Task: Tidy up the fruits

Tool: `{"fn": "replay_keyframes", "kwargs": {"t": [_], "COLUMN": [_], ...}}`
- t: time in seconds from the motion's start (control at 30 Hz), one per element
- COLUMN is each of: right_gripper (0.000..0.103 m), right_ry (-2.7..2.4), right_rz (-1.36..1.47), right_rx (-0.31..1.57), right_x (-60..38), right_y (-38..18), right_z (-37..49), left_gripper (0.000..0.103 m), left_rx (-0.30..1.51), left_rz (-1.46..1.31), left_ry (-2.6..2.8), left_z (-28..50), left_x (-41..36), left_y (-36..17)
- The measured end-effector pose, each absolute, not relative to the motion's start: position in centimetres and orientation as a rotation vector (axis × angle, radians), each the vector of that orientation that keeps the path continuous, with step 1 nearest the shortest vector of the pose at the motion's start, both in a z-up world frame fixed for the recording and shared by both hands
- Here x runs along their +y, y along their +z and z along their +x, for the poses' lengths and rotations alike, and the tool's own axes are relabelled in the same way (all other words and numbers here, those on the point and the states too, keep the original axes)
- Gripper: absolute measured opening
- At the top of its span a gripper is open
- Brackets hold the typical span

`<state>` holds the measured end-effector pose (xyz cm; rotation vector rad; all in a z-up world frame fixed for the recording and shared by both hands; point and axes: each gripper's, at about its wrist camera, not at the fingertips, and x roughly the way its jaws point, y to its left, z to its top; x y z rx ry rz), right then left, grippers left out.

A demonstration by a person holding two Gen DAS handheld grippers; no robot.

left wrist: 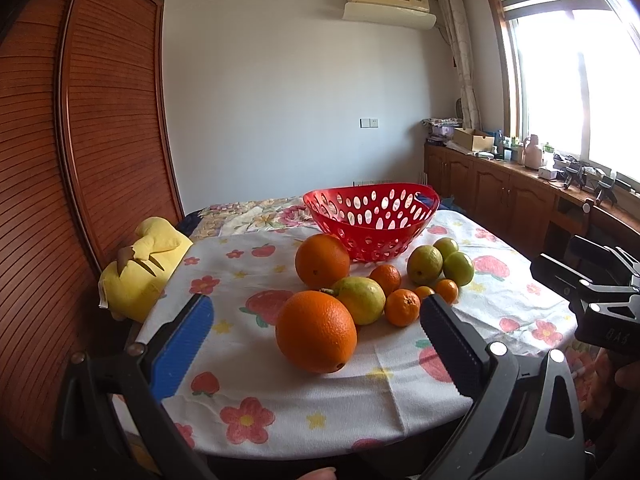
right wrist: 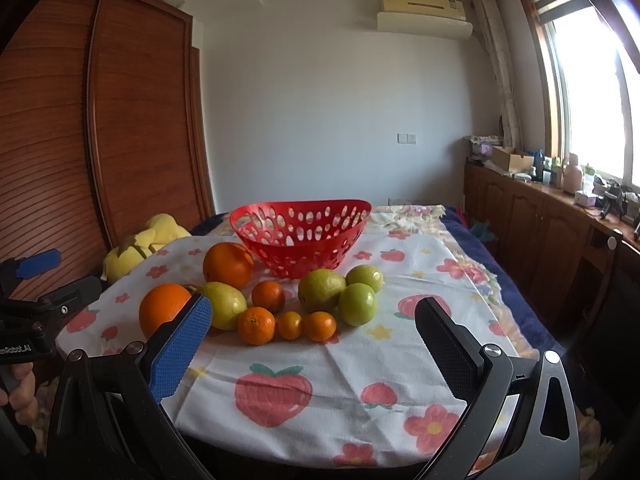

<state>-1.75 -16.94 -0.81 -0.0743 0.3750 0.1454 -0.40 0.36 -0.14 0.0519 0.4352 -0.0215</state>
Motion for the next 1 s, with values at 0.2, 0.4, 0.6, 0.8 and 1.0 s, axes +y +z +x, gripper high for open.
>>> {"fn": "replay_keyframes", "kwargs": {"t": [0.2,0.4,0.6,0.8,1.0], "right_gripper": [0.103,0.103,0.101,0.096,0.086], "right_ry": [0.142,0.137,0.149,0.155,0.166], "right_rz": [-0.072,-0.080,-0.093,-0.104,-0.130], "right_rx": [0.399,0.416,0.449,0.492,0.534], "right_x": [-17.5,-18.3,-19.3,-20.4,-21.0], "right_y": [-1.9,-2.9,-3.9,-4.7,-5.3], "right_z": [-1.0,0.3,2.2,4.8,7.2], "left_gripper": [0.103,0.103,0.103,0.103,0.103], "left_rx": [0.478,0.519,0.552,0.576,0.608], "left_rz": [0.058,0.038,0.011,0.008,0.010], "left_ry": [-0.027,-0.030,-0.035,-0.045,-0.064], "left_z": [0.7,2.0,3.2,4.4,5.6], "left_x": [0.3,1.1,2.5,3.2,3.3], "left_y": [-1.7,-3.2,-4.2,-5.0,-5.6]}}
